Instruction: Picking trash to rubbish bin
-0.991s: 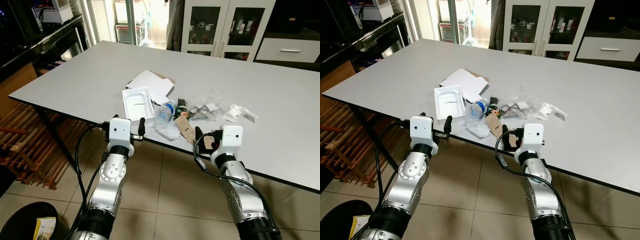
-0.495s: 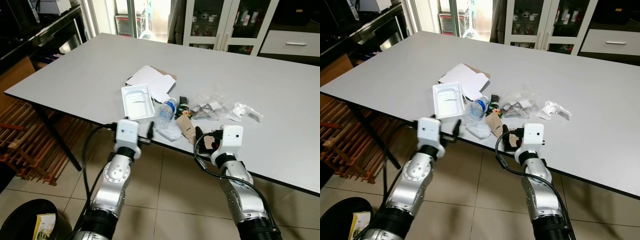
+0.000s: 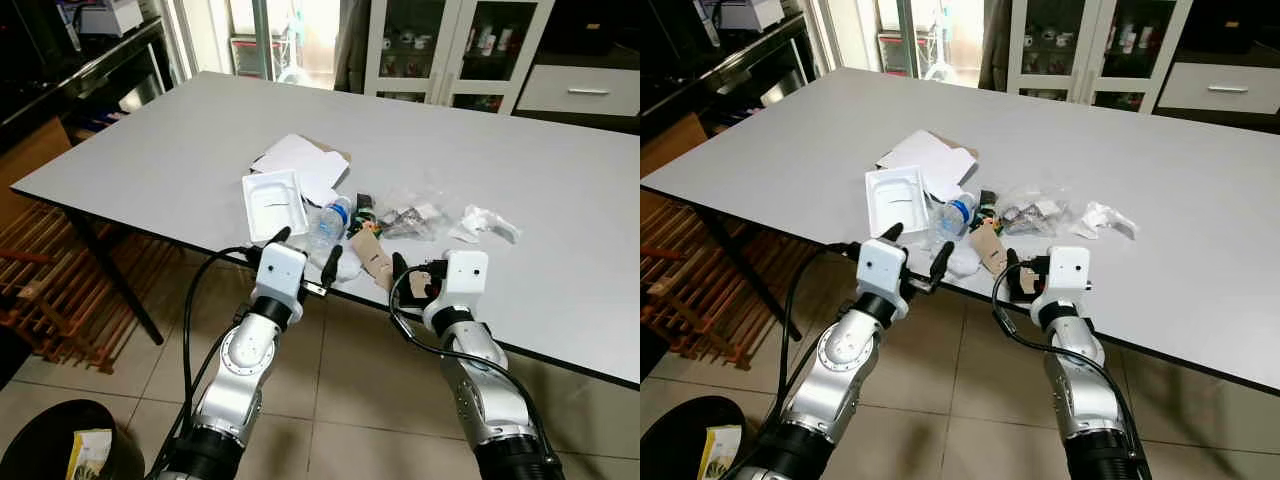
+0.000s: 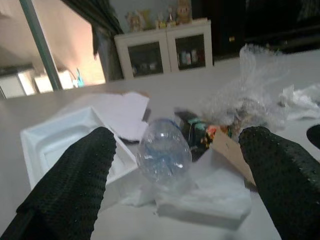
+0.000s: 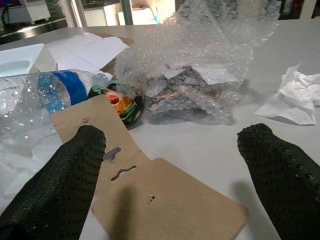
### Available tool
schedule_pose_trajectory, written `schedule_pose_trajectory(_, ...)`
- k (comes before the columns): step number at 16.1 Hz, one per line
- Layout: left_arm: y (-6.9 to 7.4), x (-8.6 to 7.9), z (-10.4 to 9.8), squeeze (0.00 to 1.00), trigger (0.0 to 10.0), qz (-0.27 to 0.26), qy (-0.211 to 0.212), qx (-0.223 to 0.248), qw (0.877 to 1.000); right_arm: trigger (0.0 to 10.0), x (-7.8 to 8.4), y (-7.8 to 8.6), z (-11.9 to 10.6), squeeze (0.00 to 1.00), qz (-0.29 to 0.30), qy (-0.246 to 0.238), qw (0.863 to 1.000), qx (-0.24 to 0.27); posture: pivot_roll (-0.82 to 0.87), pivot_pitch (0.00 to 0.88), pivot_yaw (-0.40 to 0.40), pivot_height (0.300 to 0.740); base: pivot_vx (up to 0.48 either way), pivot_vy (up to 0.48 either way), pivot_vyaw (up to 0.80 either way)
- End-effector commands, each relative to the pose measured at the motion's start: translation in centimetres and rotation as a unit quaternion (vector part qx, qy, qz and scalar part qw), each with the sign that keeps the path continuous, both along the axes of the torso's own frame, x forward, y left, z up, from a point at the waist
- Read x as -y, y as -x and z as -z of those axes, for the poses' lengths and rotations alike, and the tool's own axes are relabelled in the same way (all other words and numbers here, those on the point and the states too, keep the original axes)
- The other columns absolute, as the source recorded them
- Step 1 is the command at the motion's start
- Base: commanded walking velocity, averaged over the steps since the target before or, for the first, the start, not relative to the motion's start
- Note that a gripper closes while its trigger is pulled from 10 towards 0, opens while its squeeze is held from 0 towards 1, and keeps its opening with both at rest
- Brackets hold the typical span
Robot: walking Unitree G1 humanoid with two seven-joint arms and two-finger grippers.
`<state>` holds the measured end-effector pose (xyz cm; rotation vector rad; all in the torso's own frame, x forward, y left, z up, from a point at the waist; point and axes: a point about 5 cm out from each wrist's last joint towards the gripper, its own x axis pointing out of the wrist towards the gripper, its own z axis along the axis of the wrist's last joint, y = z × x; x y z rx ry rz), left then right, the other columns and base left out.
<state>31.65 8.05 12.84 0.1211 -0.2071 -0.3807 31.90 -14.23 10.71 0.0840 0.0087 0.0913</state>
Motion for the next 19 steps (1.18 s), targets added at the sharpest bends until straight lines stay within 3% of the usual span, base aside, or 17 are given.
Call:
schedule_pose_trajectory(1,-0.3,0.3,0.3,0.00,10.0,0.003,-0.012,-0.025,1.000,10.0,0.0,0.0,0.0,0.00,0.000,-0.002,1.000,0.002,-0.07,0.066,0.060,0.740,0.000,0.000,0.00)
schedule_pose_trajectory(6,-2.3,1.0,-0.5,0.00,10.0,-0.018,-0.036,-0.020,0.999,10.0,0.0,0.0,0.0,0.00,0.001,-0.002,1.000,0.002,-0.08,0.066,0.059,0.740,0.000,0.000,0.00)
schedule_pose_trajectory(12,-4.0,3.6,-1.8,0.00,10.0,0.007,-0.047,-0.018,0.999,10.0,0.2,0.3,0.1,0.00,0.008,-0.002,1.000,0.002,-0.10,0.082,0.063,0.740,0.000,0.000,0.00)
schedule_pose_trajectory(16,-6.0,4.4,-3.6,0.00,10.0,-0.041,-0.065,-0.019,0.997,10.0,0.6,0.6,0.1,0.00,0.013,0.000,1.000,0.001,-0.12,0.085,0.064,0.740,0.000,0.000,0.00)
schedule_pose_trajectory(19,-6.7,4.3,-4.1,0.00,10.0,-0.065,-0.068,-0.022,0.995,10.0,0.7,0.6,0.1,0.00,0.015,0.001,1.000,0.002,-0.13,0.085,0.063,0.740,0.000,0.000,0.00)
